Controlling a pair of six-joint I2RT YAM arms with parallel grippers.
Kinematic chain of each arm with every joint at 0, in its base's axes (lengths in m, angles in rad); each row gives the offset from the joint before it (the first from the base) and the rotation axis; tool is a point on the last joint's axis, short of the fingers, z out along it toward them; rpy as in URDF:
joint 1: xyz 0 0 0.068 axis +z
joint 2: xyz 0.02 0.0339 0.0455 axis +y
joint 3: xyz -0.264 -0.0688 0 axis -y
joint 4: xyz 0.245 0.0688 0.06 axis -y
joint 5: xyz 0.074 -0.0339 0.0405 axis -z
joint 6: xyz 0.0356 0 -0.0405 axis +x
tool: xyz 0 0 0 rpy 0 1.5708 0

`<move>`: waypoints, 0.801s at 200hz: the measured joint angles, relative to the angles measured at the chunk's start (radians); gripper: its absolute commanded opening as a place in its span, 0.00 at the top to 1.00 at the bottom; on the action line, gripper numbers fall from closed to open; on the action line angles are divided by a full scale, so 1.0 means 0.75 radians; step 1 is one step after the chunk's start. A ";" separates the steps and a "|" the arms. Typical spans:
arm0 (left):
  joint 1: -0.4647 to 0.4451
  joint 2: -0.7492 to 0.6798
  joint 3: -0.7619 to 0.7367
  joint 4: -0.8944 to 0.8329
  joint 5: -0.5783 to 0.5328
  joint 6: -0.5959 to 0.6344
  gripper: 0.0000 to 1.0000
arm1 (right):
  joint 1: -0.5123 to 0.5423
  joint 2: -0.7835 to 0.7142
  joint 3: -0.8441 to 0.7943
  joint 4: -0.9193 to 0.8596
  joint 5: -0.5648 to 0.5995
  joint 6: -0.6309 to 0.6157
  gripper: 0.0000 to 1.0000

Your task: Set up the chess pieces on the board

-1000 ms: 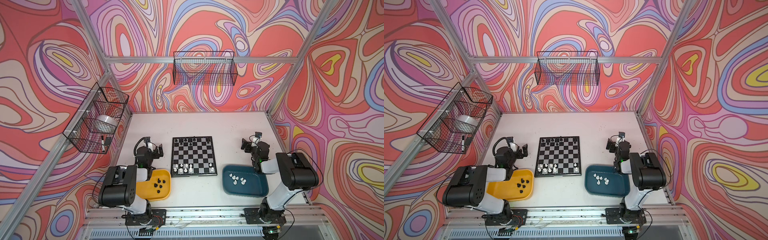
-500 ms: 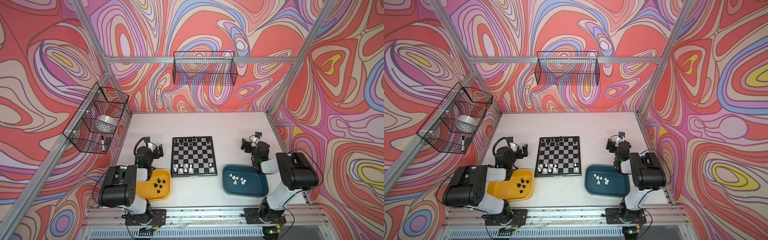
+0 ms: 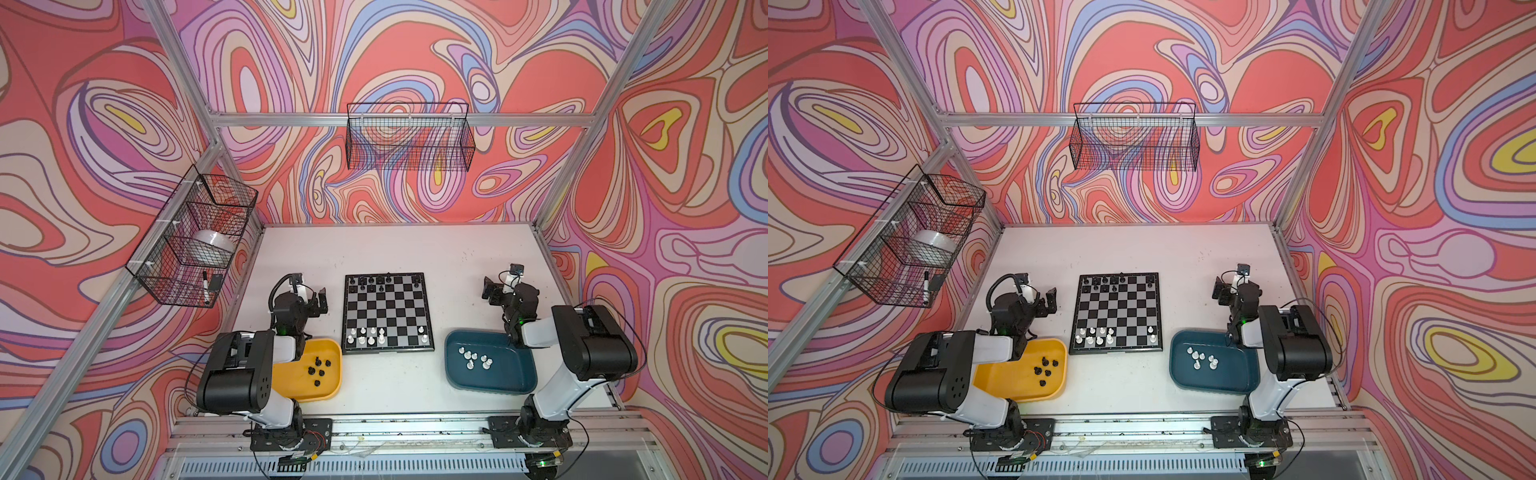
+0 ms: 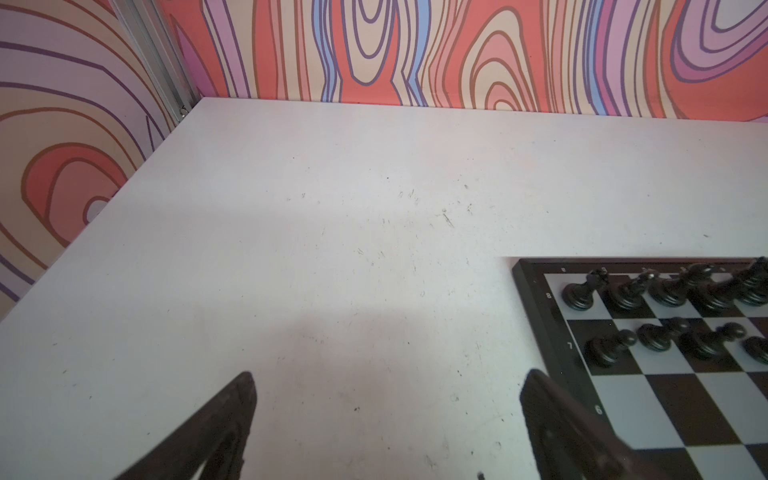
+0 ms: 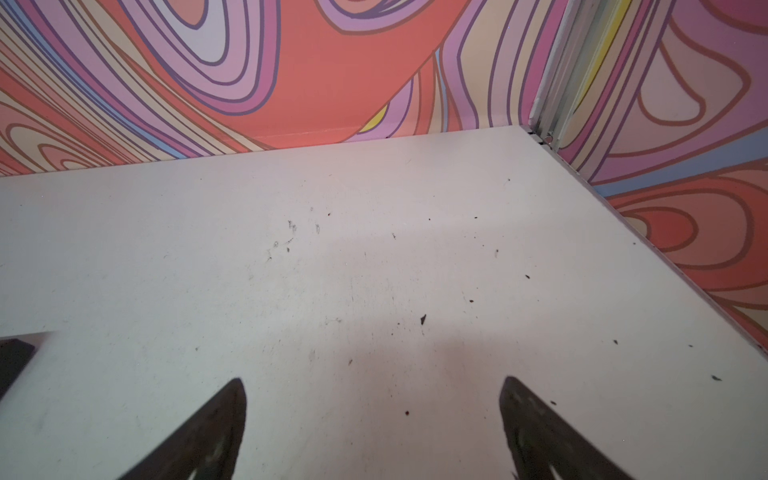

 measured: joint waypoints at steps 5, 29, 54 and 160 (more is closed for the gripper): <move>-0.001 0.000 0.000 0.001 0.001 0.002 0.00 | 0.000 0.000 0.000 0.000 0.000 0.000 0.03; -0.001 -0.009 0.000 -0.014 0.025 0.018 0.00 | 0.000 -0.024 -0.004 -0.013 0.015 0.001 0.04; -0.002 -0.099 0.045 -0.179 0.083 0.046 0.00 | 0.000 -0.170 0.016 -0.146 0.039 0.002 0.05; -0.002 -0.310 0.759 -1.341 0.193 0.304 0.00 | 0.052 -0.595 0.451 -1.143 0.095 0.272 0.26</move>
